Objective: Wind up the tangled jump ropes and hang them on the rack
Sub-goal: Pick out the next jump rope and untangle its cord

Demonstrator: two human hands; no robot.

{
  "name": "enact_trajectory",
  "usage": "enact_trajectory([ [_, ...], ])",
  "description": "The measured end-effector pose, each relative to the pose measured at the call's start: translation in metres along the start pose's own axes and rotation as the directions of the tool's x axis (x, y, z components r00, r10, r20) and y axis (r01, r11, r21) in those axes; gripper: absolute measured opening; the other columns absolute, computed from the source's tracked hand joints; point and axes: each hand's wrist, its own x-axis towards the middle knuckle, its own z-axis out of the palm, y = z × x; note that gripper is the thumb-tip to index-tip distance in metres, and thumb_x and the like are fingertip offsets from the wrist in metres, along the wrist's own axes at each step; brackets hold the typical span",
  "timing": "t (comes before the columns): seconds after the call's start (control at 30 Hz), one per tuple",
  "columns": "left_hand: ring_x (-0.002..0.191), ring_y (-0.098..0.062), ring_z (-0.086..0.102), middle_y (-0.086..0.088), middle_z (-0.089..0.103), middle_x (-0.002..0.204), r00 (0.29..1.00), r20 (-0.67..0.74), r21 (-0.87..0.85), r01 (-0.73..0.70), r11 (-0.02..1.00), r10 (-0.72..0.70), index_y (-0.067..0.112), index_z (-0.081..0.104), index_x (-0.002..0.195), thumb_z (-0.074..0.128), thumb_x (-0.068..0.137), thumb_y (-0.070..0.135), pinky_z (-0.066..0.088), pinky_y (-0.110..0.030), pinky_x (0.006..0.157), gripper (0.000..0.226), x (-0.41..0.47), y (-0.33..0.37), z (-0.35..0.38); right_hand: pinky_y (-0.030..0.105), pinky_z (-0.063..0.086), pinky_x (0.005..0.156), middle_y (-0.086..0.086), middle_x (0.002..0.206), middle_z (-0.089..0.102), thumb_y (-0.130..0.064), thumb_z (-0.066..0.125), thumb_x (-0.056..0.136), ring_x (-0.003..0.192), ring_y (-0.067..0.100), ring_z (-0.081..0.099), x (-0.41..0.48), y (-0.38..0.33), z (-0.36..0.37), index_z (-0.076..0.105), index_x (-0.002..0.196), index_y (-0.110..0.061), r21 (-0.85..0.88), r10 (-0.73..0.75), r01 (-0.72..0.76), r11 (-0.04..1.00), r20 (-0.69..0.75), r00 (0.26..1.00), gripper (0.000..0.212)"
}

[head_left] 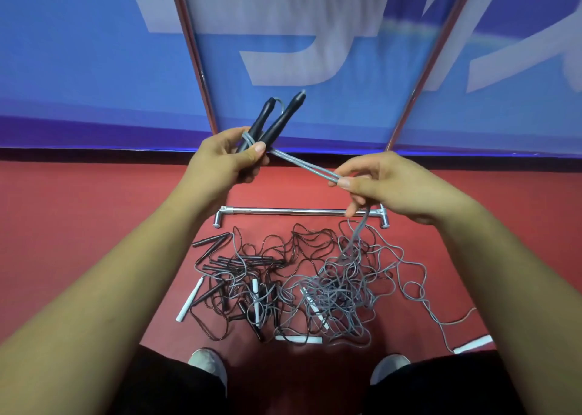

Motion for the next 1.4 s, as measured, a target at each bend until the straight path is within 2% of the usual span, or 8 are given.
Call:
enact_trajectory([
  [0.1, 0.059, -0.011, 0.055, 0.01, 0.066, 0.066, 0.994, -0.067, 0.333, -0.059, 0.941, 0.086, 0.013, 0.067, 0.112, 0.067, 0.095, 0.015, 0.042, -0.022, 0.061, 0.018, 0.002, -0.001, -0.002, 0.031, 0.041, 0.054, 0.0, 0.057, 0.046, -0.016, 0.057, 0.1, 0.047, 0.016, 0.048, -0.001, -0.005, 0.008, 0.07, 0.104, -0.012, 0.043, 0.018, -0.02, 0.999, 0.04, 0.999, 0.014],
  [0.23, 0.103, -0.03, 0.064, -0.01, 0.071, 0.108, 0.987, 0.013, 0.823, -0.102, 0.559, 0.162, 0.015, 0.062, 0.128, 0.074, 0.09, 0.027, 0.042, -0.03, 0.079, 0.042, 0.0, -0.004, 0.0, 0.02, 0.031, 0.043, -0.007, 0.052, 0.046, -0.019, 0.064, 0.096, 0.045, 0.008, 0.035, -0.004, -0.022, 0.021, 0.072, 0.099, -0.008, 0.028, 0.012, -0.014, 0.999, 0.085, 0.996, 0.014],
  [0.5, 0.094, -0.033, 0.062, -0.004, 0.064, 0.087, 0.889, 0.425, 0.874, -0.353, 0.334, -0.17, 0.019, 0.062, 0.121, 0.07, 0.091, 0.036, 0.045, -0.033, 0.076, 0.036, -0.007, -0.013, 0.021, 0.022, 0.046, 0.064, -0.012, 0.069, 0.07, -0.024, 0.072, 0.088, 0.065, 0.004, 0.061, 0.003, -0.025, 0.021, 0.078, 0.083, -0.019, -0.319, -0.162, 0.096, 0.943, -0.186, 0.969, 0.009],
  [0.6, 0.078, -0.022, 0.054, 0.009, 0.053, 0.073, 0.794, 0.545, 0.82, -0.439, 0.368, -0.268, 0.022, 0.064, 0.116, 0.069, 0.091, 0.041, 0.038, -0.029, 0.07, 0.032, -0.011, -0.015, 0.033, 0.032, 0.051, 0.081, -0.007, 0.082, 0.075, -0.024, 0.074, 0.085, 0.083, 0.008, 0.067, 0.007, -0.023, 0.022, 0.079, 0.083, -0.02, -0.407, -0.21, 0.103, 0.908, -0.226, 0.951, 0.006],
  [0.87, 0.057, 0.004, 0.049, 0.01, 0.046, 0.055, 0.672, 0.713, 0.667, -0.56, 0.492, -0.201, 0.039, 0.049, 0.081, 0.07, 0.09, 0.042, 0.03, -0.009, 0.054, 0.023, -0.021, -0.005, 0.04, 0.035, 0.053, 0.078, -0.011, 0.07, 0.072, -0.025, 0.082, 0.076, 0.075, 0.006, 0.066, 0.006, -0.019, 0.013, 0.077, 0.075, -0.025, -0.34, -0.222, 0.108, 0.934, -0.317, 0.922, 0.005],
  [1.1, 0.053, -0.004, 0.043, 0.009, 0.042, 0.054, 0.665, 0.741, 0.585, -0.567, 0.58, -0.097, 0.031, 0.051, 0.077, 0.07, 0.088, 0.047, 0.028, -0.017, 0.053, 0.027, -0.027, -0.004, 0.042, 0.029, 0.053, 0.071, -0.003, 0.065, 0.071, -0.024, 0.085, 0.073, 0.067, 0.01, 0.067, 0.009, -0.019, 0.009, 0.078, 0.074, -0.022, -0.286, -0.227, 0.131, 0.949, -0.333, 0.915, 0.008],
  [1.27, 0.067, -0.027, 0.054, -0.006, 0.059, 0.072, 0.74, 0.672, 0.401, -0.385, 0.831, 0.019, 0.03, 0.068, 0.1, 0.066, 0.09, 0.046, 0.044, -0.038, 0.06, 0.019, -0.032, 0.005, 0.034, 0.012, 0.035, 0.05, 0.004, 0.062, 0.068, -0.019, 0.085, 0.075, 0.046, -0.001, 0.047, 0.012, -0.009, -0.007, 0.078, 0.077, -0.012, -0.075, -0.131, 0.112, 0.991, -0.345, 0.929, 0.011],
  [1.4, 0.073, -0.023, 0.057, -0.005, 0.064, 0.079, 0.763, 0.641, 0.31, -0.351, 0.884, 0.078, 0.029, 0.065, 0.096, 0.062, 0.089, 0.044, 0.046, -0.039, 0.068, 0.017, -0.034, 0.01, 0.032, 0.023, 0.043, 0.059, 0.006, 0.067, 0.072, -0.021, 0.086, 0.074, 0.059, 0.005, 0.056, 0.017, -0.004, -0.015, 0.078, 0.076, -0.015, -0.041, -0.108, 0.1, 0.994, -0.361, 0.926, 0.01],
])
